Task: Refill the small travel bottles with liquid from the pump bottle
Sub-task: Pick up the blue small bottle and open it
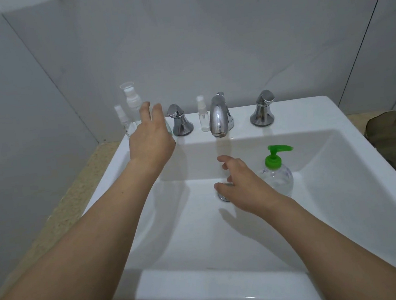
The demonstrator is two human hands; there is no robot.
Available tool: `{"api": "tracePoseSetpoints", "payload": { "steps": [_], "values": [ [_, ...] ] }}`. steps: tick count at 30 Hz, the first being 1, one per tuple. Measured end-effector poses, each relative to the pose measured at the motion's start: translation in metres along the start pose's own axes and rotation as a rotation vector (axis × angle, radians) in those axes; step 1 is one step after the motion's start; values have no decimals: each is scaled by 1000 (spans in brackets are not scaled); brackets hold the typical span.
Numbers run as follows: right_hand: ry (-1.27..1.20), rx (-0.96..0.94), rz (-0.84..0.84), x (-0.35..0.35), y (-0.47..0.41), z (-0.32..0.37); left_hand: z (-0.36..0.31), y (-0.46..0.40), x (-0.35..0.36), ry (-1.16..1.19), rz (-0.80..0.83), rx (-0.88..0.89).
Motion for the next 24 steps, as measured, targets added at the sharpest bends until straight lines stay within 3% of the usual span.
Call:
{"api": "tracePoseSetpoints", "payload": {
  "steps": [9,15,17,22,24],
  "values": [
    [9,1,3,0,1,-2,-3,11,-11,91,-121,44],
    [11,-5,15,0,0,-2,-12,41,-36,219,-167,-55],
    [1,-6,29,0,0,-2,-15,50,-34,308,-89,-67],
    [-40,8,105,4,0,-4,-16,69,-5,874,284,-206],
    [-47,22,116,4,-2,-5,-16,76,6,991,396,-257]
  ]
}}
Point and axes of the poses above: each hand's wrist, its own y-axis away from the middle knuckle, its own x-axis out of the palm, z = x × y, the point moved 2 cm from there along -y, towards the middle knuckle, and after that the axes turned 1 degree about y, right-handed, at the moved point
